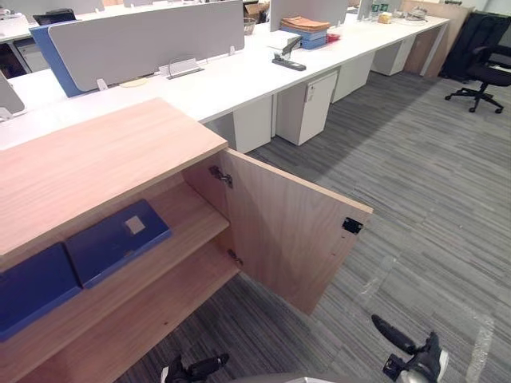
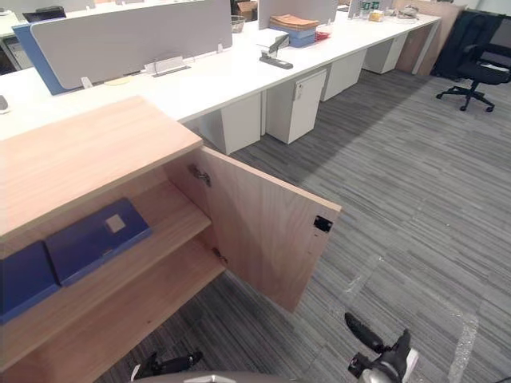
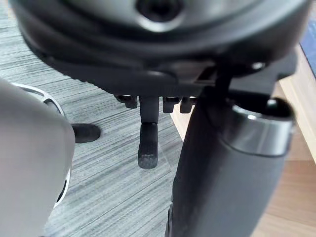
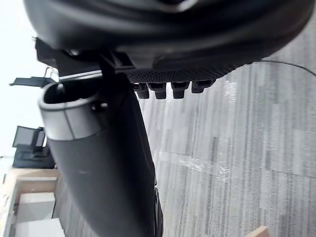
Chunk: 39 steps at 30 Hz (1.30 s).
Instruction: Walk over to the cabinet, pick up the folder, carry it to the office cabinet, place the folder inside the office cabinet, then close the office cabinet door
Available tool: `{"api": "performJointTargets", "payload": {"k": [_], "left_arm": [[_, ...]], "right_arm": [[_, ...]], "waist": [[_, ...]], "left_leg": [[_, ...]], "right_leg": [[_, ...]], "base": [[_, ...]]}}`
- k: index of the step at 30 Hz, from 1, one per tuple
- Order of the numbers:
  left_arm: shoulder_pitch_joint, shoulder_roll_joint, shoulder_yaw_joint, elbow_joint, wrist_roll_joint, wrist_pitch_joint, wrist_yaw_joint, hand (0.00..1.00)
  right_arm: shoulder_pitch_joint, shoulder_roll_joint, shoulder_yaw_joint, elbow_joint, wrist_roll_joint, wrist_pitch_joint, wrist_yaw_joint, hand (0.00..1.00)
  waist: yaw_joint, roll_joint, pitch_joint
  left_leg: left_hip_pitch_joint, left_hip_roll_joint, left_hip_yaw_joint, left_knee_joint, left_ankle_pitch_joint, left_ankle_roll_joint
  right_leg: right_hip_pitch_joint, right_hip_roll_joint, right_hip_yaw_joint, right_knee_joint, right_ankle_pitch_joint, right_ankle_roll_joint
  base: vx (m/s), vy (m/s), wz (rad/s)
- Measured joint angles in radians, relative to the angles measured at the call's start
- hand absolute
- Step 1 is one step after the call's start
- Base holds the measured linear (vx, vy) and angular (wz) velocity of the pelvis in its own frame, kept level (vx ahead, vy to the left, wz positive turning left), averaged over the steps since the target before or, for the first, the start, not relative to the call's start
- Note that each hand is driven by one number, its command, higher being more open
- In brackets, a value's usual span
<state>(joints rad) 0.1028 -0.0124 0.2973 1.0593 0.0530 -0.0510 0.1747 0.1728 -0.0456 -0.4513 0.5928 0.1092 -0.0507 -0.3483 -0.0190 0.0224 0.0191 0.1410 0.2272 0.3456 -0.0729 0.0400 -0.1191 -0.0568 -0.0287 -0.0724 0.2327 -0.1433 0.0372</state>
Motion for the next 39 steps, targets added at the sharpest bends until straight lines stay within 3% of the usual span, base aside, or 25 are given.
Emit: {"api": "performJointTargets", "payload": {"k": [8,14,23,27,33,36,39], "left_arm": [[0.005,0.042,-0.105,-0.005,-0.001,-0.006,-0.016,1.0],[0.006,0.065,-0.116,-0.006,-0.001,-0.006,-0.031,1.0],[0.006,0.067,-0.113,-0.014,-0.002,-0.006,-0.051,1.0],[0.005,0.069,-0.115,-0.014,-0.002,-0.006,-0.053,1.0],[-0.001,0.072,-0.127,-0.014,-0.002,-0.007,-0.054,1.0],[-0.001,0.073,-0.136,-0.014,-0.002,-0.007,-0.054,1.0],[-0.005,0.08,-0.155,-0.001,-0.001,-0.007,-0.054,1.0]], "right_arm": [[-0.153,-0.106,0.018,0.002,-0.031,0.001,0.02,1.0],[-0.262,-0.209,0.175,0.003,-0.03,-0.004,0.085,1.0],[-0.351,-0.281,0.379,0.014,-0.027,-0.007,0.191,1.0],[-0.374,-0.351,0.464,0.041,-0.024,-0.009,0.217,1.0],[-0.43,-0.369,0.555,0.112,0.015,-0.015,0.232,1.0],[-0.438,-0.395,0.638,0.124,0.009,-0.015,0.234,1.0],[-0.444,-0.502,0.881,0.124,-0.07,-0.009,0.243,1.0]], "waist": [[0.001,-0.017,0.009],[0.008,-0.015,0.012],[0.01,0.003,0.026],[0.004,0.0,0.03],[-0.008,-0.008,0.048],[-0.009,-0.007,0.049],[-0.023,-0.008,0.05]], "left_leg": [[-0.002,-0.057,-0.057,0.003,-0.015,0.004],[-0.02,-0.079,-0.082,0.02,-0.019,0.007],[-0.047,-0.083,-0.113,0.022,-0.015,0.012],[-0.048,-0.082,-0.114,0.022,-0.015,0.014],[-0.041,-0.079,-0.113,0.026,-0.015,0.014],[-0.044,-0.078,-0.113,0.026,-0.012,0.015],[-0.048,-0.073,-0.113,0.026,-0.011,0.014]], "right_leg": [[0.039,-0.061,-0.008,-0.057,0.037,0.044],[0.04,-0.083,-0.006,-0.091,0.071,0.062],[0.044,-0.083,-0.024,-0.124,0.093,0.062],[0.048,-0.08,-0.015,-0.142,0.107,0.06],[0.061,-0.075,-0.008,-0.167,0.127,0.059],[0.061,-0.072,-0.004,-0.184,0.142,0.057],[0.059,-0.065,0.001,-0.194,0.15,0.057]], "base": [[-0.02,0.106,0.13],[-0.11,0.06,0.02],[0.0,0.003,0.05],[0.03,0.011,-0.07],[-0.05,0.01,-0.05],[-0.06,0.013,-0.07],[-0.02,0.004,-0.08]]}}
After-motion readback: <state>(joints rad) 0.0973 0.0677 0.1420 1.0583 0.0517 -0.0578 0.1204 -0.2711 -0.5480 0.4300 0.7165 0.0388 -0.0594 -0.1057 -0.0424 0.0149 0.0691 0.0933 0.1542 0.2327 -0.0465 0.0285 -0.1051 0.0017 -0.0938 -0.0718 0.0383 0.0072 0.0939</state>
